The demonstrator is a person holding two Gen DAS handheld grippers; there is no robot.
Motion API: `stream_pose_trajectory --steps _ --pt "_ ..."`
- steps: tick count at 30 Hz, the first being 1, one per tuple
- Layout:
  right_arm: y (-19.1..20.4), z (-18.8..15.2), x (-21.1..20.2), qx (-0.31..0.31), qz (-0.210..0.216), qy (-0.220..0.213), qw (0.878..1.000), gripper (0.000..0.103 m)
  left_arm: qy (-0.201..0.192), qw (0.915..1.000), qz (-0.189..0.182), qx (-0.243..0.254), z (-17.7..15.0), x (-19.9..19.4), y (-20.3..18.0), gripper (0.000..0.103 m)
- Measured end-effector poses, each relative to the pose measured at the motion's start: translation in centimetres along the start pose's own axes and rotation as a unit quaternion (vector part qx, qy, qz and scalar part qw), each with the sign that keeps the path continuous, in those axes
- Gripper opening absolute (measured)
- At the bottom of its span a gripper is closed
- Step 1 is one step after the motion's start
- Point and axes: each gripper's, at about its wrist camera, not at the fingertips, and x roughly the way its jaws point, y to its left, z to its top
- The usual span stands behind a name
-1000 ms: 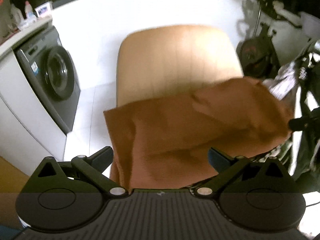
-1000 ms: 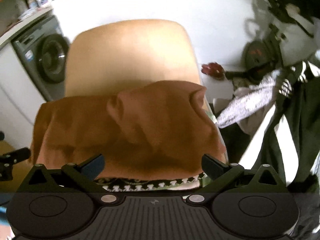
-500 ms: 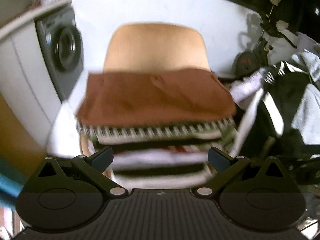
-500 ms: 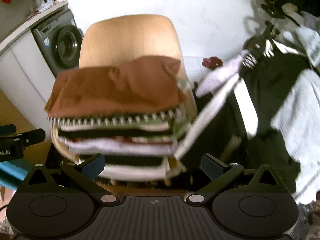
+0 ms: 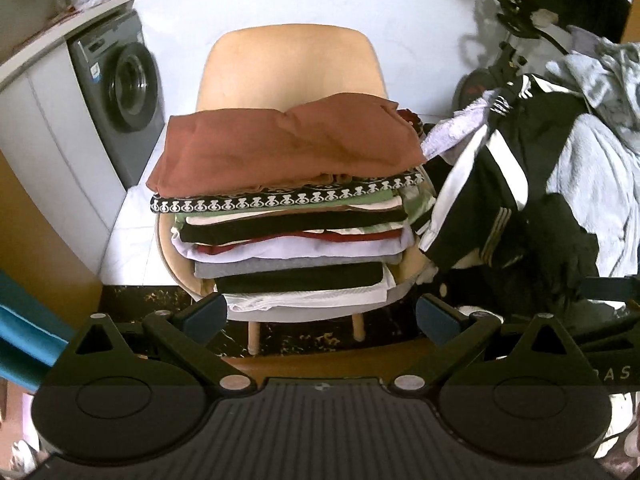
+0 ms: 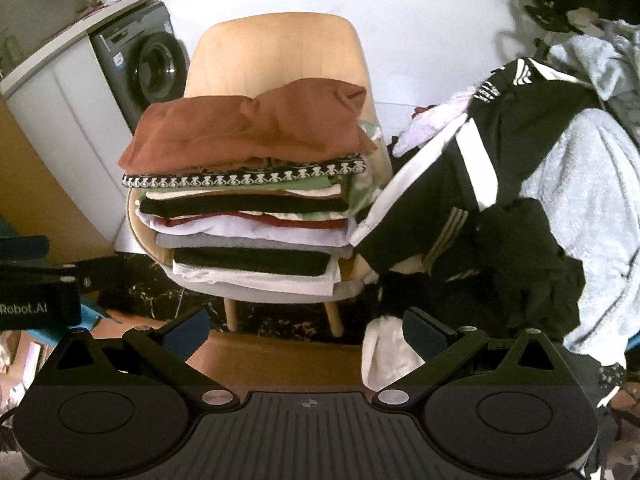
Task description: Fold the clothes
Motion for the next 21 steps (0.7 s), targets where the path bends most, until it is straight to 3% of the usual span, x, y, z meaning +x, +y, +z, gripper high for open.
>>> stream_pose_trajectory --steps 21 --pt "3.5 -2.2 -1.9 0.014 -0.040 0.003 0.999 0.102 0.014 0.9997 -0.008 -0.018 -2.3 -1.8 3.3 0.103"
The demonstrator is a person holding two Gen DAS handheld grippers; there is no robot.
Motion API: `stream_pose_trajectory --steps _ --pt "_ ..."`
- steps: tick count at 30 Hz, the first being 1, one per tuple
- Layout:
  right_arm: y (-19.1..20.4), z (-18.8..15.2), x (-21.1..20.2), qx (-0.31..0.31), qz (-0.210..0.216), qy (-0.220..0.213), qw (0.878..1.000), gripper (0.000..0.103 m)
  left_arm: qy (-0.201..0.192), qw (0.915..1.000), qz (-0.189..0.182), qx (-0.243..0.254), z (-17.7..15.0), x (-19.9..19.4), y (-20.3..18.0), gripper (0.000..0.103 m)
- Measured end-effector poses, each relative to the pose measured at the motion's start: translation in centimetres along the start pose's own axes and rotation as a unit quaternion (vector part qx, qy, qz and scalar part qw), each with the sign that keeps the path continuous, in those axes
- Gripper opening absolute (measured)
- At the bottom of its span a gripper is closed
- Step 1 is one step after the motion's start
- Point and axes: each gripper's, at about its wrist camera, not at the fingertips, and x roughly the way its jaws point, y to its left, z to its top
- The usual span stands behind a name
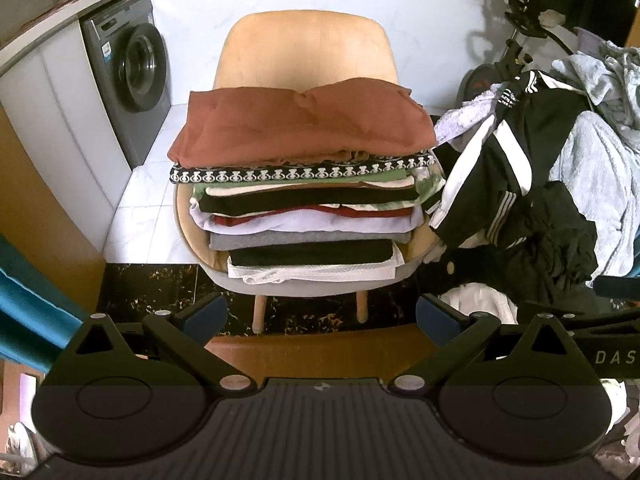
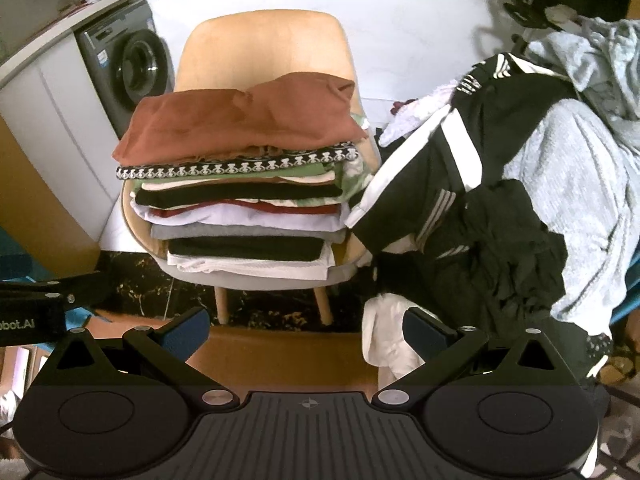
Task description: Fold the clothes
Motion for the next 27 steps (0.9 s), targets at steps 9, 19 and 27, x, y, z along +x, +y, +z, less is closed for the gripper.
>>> stream_pose_trajectory --steps 9,19,27 --pt "-0.6 -0.7 -1.1 0.009 -0.018 -0.008 1.000 0.102 -0.013 0.9998 -0.011 0.014 0.0 -0.5 -1.1 0.103" --pt "-1.0 -1.3 -1.8 0.007 -0.028 -0.011 1.000 0.102 -0.014 0.9993 -0.028 0.017 -0.3 -0.7 -1.8 0.103" --pt "-1.0 -1.5 -1.9 0.003 -0.027 -0.012 1.000 0.102 -0.024 0.9993 -0.021 0.017 -0.7 -1.2 -2.0 0.103"
